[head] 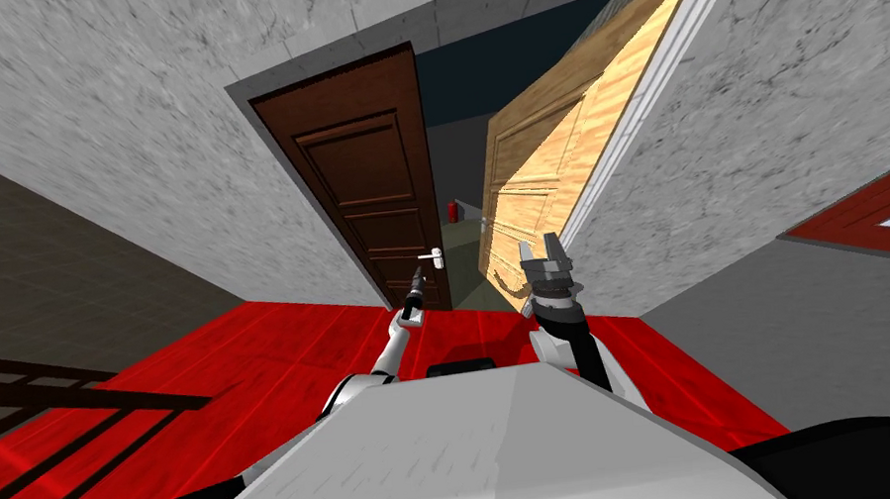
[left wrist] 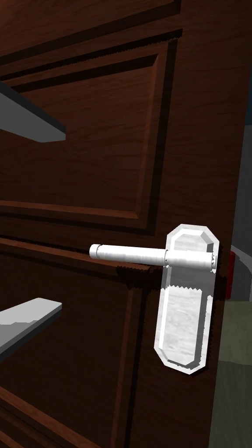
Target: Push the door open
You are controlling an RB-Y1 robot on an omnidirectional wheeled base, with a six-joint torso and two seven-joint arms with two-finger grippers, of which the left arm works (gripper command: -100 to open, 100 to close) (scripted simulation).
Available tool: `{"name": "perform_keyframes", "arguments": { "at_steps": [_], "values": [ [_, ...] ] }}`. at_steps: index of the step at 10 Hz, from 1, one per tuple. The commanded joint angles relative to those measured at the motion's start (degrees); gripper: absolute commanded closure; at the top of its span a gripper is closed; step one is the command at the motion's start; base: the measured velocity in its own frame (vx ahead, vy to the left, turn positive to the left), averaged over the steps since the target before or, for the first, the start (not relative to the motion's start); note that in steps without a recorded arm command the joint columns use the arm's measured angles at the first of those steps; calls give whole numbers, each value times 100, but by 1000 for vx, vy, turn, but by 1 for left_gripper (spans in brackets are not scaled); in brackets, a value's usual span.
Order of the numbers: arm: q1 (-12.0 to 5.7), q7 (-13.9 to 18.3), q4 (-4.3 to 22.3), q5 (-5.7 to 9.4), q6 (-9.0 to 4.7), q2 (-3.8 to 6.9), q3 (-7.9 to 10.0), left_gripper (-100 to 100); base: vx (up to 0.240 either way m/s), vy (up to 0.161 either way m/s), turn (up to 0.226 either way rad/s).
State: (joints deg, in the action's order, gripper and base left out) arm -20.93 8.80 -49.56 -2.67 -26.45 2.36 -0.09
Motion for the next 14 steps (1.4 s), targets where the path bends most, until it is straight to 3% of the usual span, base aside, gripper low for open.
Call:
{"name": "perform_keyframes", "arguments": {
  "at_steps": [1, 8, 9, 11, 14],
  "values": [
    [-140, 0, 251, 8, -3, -33, 6, -100, 94, 36, -11],
    [-686, 12, 1225, 42, -55, -175, 37, -100, 81, 31, -8],
    [-684, -1, 1227, 45, -104, -162, 53, -100, 43, 21, -6],
    [-692, -9, 1259, 53, -118, -34, 76, -100, 137, -8, -25],
    [-687, -20, 1274, 63, -133, 16, 104, -100, 197, -46, -21]
  ]
}}
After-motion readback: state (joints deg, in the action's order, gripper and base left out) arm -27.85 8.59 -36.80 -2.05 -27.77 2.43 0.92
